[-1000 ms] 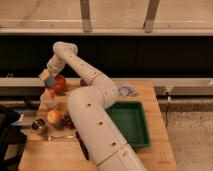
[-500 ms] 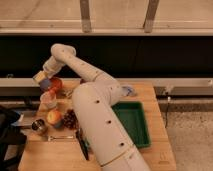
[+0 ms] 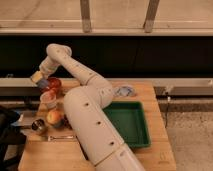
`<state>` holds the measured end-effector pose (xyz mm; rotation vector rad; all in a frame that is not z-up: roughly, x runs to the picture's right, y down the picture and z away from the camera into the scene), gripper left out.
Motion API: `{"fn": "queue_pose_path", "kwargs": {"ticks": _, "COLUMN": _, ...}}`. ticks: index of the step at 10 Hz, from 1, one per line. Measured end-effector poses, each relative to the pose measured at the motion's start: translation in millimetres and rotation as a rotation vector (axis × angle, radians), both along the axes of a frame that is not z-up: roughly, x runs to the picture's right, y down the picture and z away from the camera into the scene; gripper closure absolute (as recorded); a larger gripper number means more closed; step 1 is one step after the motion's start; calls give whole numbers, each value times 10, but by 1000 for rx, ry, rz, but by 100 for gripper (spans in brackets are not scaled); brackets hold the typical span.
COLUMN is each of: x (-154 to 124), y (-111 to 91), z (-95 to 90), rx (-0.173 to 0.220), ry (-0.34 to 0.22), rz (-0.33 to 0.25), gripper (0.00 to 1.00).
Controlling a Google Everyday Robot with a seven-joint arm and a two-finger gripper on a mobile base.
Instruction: Wipe red bowl with sponge
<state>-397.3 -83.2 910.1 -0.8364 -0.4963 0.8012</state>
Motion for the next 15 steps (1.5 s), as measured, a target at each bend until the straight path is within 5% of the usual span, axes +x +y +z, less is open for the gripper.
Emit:
{"fn": "queue_pose_path", "kwargs": {"ticks": 4, "x": -63, "y": 3, "z": 51, "rx": 8, "ry": 9, "rz": -13, "gripper": 100}}
{"fn": "queue_pose_path", "kwargs": {"ticks": 10, "x": 586, "y": -71, "z": 245, "rx": 5, "ry": 151, "rz": 40, "gripper": 100}}
{"fn": "queue_pose_path", "kwargs": {"ticks": 15, "x": 433, "y": 38, "z": 119, "rx": -5, "ry": 101, "rz": 20, "gripper": 100}}
